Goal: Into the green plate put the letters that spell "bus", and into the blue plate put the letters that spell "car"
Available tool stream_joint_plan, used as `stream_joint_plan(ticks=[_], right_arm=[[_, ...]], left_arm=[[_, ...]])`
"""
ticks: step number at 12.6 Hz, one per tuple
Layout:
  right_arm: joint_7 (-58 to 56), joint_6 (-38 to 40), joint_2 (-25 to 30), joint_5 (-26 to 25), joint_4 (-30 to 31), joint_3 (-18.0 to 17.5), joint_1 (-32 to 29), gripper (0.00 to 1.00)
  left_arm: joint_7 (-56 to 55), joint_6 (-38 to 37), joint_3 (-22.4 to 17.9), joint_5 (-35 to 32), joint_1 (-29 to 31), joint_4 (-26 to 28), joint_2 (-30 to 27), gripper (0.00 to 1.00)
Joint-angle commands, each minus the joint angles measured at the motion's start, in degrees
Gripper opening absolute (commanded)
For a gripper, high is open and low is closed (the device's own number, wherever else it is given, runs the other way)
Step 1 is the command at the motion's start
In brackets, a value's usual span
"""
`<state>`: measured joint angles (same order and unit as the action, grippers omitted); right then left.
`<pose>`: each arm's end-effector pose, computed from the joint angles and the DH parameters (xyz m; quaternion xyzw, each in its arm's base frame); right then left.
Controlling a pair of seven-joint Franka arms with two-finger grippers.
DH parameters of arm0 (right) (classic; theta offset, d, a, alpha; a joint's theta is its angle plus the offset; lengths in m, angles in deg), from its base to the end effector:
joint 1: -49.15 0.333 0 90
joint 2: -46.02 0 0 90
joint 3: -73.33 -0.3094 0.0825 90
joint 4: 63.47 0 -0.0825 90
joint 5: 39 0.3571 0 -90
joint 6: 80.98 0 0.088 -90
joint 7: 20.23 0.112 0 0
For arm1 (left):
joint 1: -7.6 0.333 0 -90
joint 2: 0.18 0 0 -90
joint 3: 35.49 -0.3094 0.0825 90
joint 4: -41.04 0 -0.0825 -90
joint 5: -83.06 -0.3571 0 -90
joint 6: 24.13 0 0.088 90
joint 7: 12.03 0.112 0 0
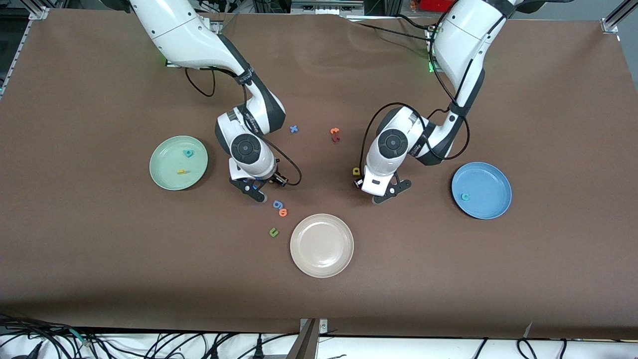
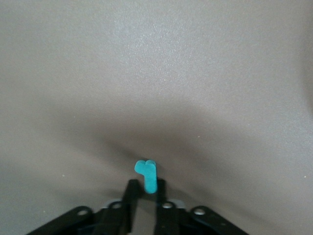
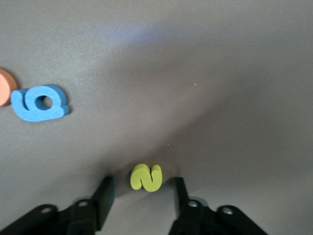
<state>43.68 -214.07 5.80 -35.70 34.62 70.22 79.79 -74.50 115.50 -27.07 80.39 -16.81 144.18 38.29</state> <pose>0.5327 0.3538 0.1853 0.9567 -0.2849 -0.0583 0.0091 0.5316 -0.3353 0.1842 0.9669 0.2529 -0.0319 0.0110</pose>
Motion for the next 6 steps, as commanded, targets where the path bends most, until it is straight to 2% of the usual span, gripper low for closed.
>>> stream_joint_plan(ticks=[1, 3, 6], right_arm=[[0.77, 0.03, -0.65, -0.49, -0.44, 0.21, 0.21, 0.32], [0.51, 0.29, -0.56, -0.49, -0.53, 0.3, 0.21, 0.22], [-2.82, 3.26, 0.93, -0.66, -1.05, 1.79, -0.23, 0.2]], left_arm=[[-0.2, 0.12, -0.08, -2.25, -0.03, -0.66, 0.39, 0.0], [-0.19, 0.12, -0.08, -3.83, 0.06, -0.67, 0.3, 0.0], [-0.11, 0.12, -0.08, -3.92, 0.06, -0.66, -0.05, 0.0]])
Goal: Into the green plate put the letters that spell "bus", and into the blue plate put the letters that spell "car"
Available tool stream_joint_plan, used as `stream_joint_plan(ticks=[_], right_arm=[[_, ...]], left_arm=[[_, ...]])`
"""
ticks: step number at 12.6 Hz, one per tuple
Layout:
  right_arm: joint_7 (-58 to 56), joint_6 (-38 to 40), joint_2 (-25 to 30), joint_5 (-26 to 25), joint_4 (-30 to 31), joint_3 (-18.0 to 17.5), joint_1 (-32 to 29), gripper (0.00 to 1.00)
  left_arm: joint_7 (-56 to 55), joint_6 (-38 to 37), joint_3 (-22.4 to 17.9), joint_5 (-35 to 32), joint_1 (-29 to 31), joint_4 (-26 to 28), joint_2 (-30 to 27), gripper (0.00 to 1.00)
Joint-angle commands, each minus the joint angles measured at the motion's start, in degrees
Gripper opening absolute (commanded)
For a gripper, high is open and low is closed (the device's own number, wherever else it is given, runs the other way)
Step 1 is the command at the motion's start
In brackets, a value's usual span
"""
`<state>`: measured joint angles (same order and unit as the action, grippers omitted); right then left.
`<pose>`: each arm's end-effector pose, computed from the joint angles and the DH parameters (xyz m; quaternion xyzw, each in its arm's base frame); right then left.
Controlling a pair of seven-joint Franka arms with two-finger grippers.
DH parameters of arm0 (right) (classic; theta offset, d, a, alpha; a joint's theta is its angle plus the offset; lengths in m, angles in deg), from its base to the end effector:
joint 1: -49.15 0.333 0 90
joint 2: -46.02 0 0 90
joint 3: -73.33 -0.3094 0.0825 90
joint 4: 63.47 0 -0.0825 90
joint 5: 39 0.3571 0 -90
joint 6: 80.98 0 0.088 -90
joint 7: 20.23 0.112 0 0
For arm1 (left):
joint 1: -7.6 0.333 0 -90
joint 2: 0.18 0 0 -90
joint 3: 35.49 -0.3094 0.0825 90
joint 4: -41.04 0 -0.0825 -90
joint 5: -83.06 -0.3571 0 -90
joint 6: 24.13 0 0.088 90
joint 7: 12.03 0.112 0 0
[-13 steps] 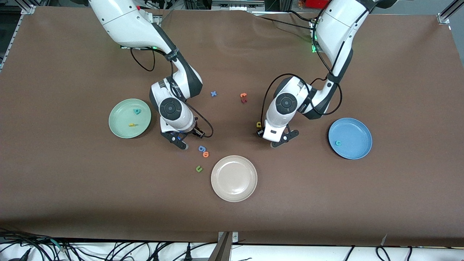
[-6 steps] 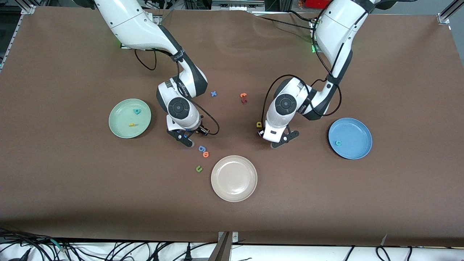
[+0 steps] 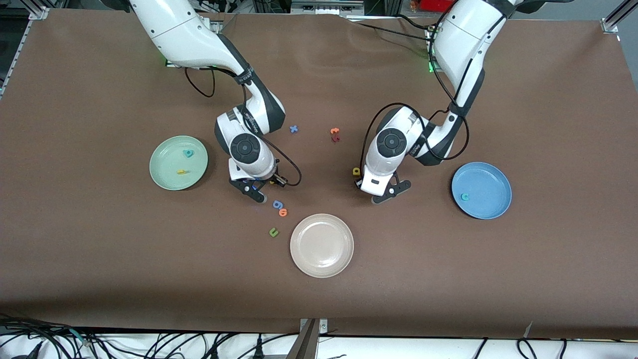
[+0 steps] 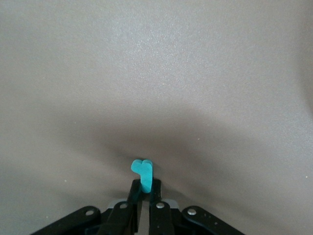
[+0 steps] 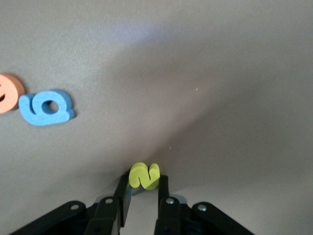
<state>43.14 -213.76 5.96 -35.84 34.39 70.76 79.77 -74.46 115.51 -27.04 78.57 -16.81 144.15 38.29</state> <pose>0.5368 0.3496 0.1880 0.9574 -0.2832 -0.0551 0.0107 0.5317 -0.3355 0.1844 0.9703 0.2406 -0.0240 0.0049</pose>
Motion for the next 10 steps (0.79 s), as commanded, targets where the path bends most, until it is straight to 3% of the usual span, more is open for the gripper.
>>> stream_joint_plan(ticks=[1, 3, 5, 7, 10], right_arm=[[-5.25, 6.19, 1.99, -0.53, -1.09, 2.29, -0.21, 0.2], [-14.29, 14.61, 5.85, -0.44, -0.74, 5.88, -0.3, 0.2], [-26.05, 21.31, 9.28, -0.18, 1.09, 11.33, -0.47, 0.2], [-33.38, 21.96, 13.41, 0.0, 7.14, 15.2, -0.56, 0.2], [-43.31, 19.86, 14.31, 0.79, 11.81, 20.57, -0.74, 0.22]], left_arm=[[0.64, -0.42, -0.1, -2.71, 0.24, -0.63, -0.66, 0.0], [5.97, -1.3, -0.19, -4.03, 1.99, -0.46, -2.77, 0.0], [19.12, -4.28, -0.27, -3.95, 5.85, 0.16, -5.67, 0.0], [30.21, -5.43, -0.19, -3.6, 9.45, 1.73, -8.22, 0.0], [47.88, -9.99, -0.71, -3.16, 14.46, 1.92, -10.77, 0.0]])
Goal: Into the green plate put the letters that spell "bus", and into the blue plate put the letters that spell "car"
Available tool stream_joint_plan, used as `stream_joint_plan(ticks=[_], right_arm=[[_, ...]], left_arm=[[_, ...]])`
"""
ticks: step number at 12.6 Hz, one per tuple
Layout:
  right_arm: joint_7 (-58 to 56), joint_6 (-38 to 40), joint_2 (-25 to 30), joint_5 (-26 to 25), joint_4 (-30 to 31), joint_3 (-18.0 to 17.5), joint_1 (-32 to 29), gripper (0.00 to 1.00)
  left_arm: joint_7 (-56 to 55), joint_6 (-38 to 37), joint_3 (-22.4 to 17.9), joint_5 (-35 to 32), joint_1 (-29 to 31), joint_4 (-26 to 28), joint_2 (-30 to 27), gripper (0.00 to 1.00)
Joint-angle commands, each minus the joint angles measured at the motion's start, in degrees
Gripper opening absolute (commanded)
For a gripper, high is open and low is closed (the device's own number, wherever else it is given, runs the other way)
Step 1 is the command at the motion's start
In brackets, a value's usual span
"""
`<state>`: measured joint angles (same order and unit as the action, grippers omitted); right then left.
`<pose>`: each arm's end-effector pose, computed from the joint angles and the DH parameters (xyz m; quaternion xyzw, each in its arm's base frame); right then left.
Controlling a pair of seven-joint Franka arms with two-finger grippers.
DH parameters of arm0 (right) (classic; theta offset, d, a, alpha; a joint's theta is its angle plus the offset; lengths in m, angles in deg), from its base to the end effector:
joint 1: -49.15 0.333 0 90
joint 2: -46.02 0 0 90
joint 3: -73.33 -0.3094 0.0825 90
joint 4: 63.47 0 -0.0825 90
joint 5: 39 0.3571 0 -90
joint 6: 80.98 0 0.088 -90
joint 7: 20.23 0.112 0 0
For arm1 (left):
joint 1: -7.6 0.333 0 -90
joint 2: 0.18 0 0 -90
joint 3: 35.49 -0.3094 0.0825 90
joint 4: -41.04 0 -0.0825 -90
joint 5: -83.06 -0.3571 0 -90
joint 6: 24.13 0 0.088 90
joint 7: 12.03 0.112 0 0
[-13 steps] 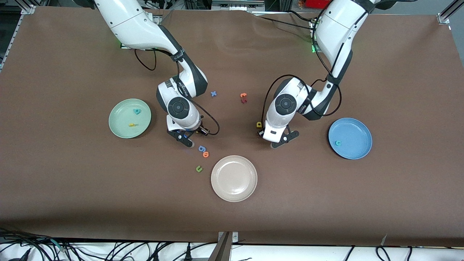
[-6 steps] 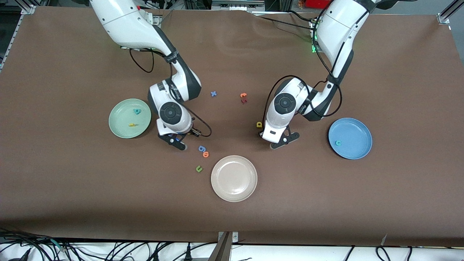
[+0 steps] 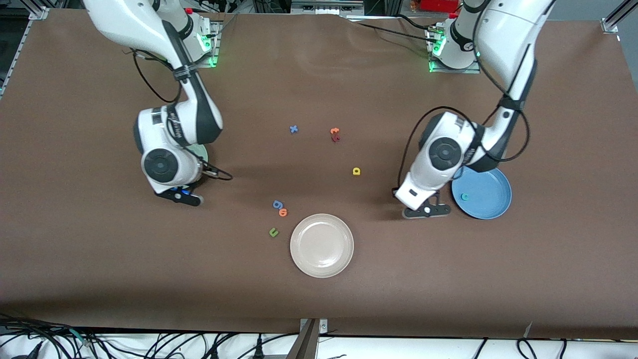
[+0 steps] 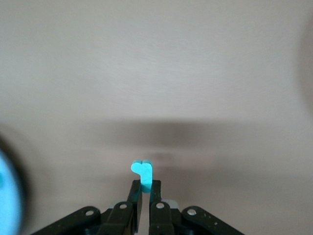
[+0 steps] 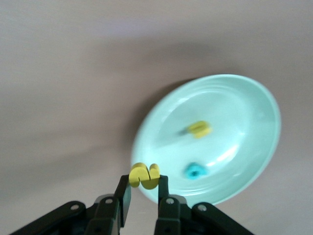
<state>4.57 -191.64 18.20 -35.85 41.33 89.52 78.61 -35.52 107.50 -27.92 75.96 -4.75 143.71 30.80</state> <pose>0.5587 0.1446 0.2600 0.9765 -0.1094 -0.1563 0.0999 0.5953 -0.2054 0.2565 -0.9998 0.0019 0.0090 0.0161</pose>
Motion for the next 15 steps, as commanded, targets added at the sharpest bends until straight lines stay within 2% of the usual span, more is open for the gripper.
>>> stream_joint_plan(ticks=[1, 2, 3, 8, 13, 14, 15], right_arm=[[-5.37, -3.15, 2.07, 0.8, 6.02, 2.35, 0.42, 0.31], [-5.47, -3.24, 1.55, 0.8, 6.21, 2.62, 0.16, 0.5], [-5.47, -3.07, 1.54, 0.89, 6.03, 2.62, -0.36, 0.99], [-5.73, 7.63, 2.42, 1.07, -3.88, 2.71, -0.37, 1.0], [-9.77, 22.13, 3.92, 0.98, -21.1, 3.32, -0.89, 1.0], [-9.77, 24.77, 4.7, 0.98, -23.91, 3.32, -0.98, 1.0], [-9.6, 24.79, 7.23, 0.81, -24.46, 2.71, -1.59, 1.0]], left_arm=[[13.69, -2.51, 0.16, -0.54, 4.33, 3.4, -4.16, 0.0], [18.17, -2.61, 0.16, -0.54, 5.91, 4.28, -4.69, 0.0], [22.39, -2.61, -0.1, -0.19, 7.32, 5.33, -5.31, 0.0], [40.87, -2.61, -6.15, 3.14, 10.67, 8.24, -5.23, 0.0], [42.48, -2.26, -7.84, 3.41, 12.61, 11.32, -3.65, 0.0], [42.48, -2.26, -7.84, 3.41, 12.61, 11.32, -3.21, 0.1], [42.39, -2.08, -7.84, 3.41, 12.52, 11.32, -2.86, 0.47]])
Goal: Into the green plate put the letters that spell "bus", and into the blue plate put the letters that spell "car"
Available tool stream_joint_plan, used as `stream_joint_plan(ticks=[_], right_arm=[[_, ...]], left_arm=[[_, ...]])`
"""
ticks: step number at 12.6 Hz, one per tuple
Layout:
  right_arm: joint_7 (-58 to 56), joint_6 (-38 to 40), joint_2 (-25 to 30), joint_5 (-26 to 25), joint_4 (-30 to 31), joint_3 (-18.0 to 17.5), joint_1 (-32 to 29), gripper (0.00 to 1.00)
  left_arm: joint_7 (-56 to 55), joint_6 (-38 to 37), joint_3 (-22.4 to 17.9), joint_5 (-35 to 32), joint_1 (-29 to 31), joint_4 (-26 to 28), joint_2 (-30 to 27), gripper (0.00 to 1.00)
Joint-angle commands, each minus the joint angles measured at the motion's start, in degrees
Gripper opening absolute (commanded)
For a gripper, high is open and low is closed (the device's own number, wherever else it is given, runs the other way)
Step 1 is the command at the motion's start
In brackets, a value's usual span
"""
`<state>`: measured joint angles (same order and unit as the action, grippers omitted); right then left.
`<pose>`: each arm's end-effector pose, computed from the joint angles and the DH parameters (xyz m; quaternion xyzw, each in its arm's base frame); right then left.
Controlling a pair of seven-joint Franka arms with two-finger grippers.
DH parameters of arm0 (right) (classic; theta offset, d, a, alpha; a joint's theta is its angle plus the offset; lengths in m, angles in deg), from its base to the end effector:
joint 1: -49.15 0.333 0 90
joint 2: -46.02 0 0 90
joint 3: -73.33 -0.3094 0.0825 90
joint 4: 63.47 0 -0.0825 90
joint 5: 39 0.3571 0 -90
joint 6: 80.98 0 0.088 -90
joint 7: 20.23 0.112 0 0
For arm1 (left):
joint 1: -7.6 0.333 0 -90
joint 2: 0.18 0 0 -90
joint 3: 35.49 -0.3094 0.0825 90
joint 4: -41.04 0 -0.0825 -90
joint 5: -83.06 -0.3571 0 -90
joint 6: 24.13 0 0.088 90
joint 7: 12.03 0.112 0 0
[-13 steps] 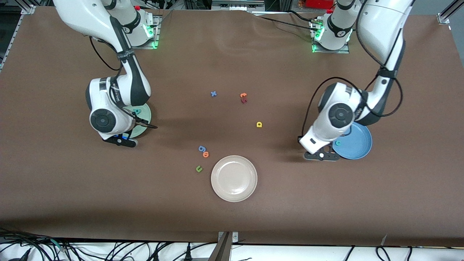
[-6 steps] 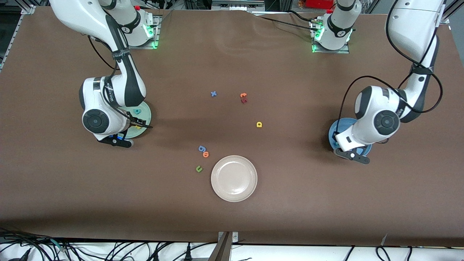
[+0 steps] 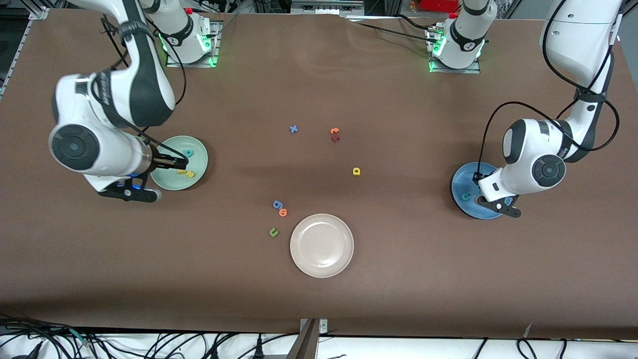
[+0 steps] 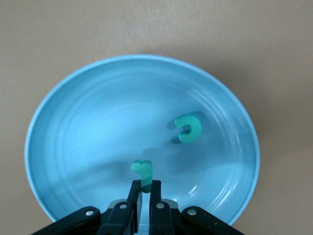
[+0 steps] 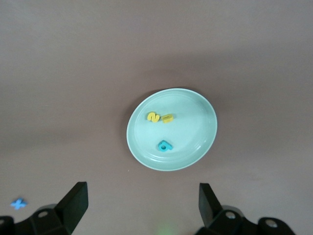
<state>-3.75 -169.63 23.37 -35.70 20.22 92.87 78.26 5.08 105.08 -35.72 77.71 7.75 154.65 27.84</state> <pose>0.5937 0.1364 0.4430 0.9873 -0.0602 -0.1305 0.0682 0.5665 0.0066 0.2104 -0.9776 0.1775 0.1119 0.0169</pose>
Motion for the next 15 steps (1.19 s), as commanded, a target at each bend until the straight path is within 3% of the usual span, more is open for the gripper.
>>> stream_joint_plan(ticks=[1, 2, 4, 7, 10, 12, 15], right_arm=[[-1.28, 3.31, 5.3, 0.56, -2.22, -2.82, -3.51, 1.0], [-1.89, 3.31, 9.08, -0.14, 0.22, -6.07, -6.93, 1.0], [-6.09, 0.7, 15.76, -1.81, 7.24, -11.25, -14.56, 1.0], [-14.09, -10.02, 24.56, -3.4, 19.64, -18.03, -26.43, 1.0], [-15.61, -2.71, 27.57, -3.92, 17.05, -22.53, -32.53, 1.0], [-15.43, -1.69, 26.96, -9.88, 16.42, -25.42, -32.54, 1.0], [-15.61, -3.02, 23.19, -4.05, 11.78, -25.0, -32.71, 1.0]], left_arm=[[1.87, 0.35, -0.04, 1.66, -0.15, 0.12, 0.37, 0.75], [1.87, 0.26, -0.04, 1.57, -0.32, -0.14, 0.29, 1.0], [0.74, 0.26, 0.57, 2.01, -1.2, -0.49, -0.41, 1.0], [-4.87, 0.0, 1.19, 11.04, -6.89, -1.64, -0.77, 0.99], [-15.42, -0.09, 5.13, 11.77, -11.13, -1.81, -1.56, 0.99], [-19.81, -0.01, 8.39, 11.94, -11.4, -2.42, -1.39, 0.99], [-31.24, 0.26, 10.68, 11.68, -14.99, -4.09, -0.51, 0.99]])
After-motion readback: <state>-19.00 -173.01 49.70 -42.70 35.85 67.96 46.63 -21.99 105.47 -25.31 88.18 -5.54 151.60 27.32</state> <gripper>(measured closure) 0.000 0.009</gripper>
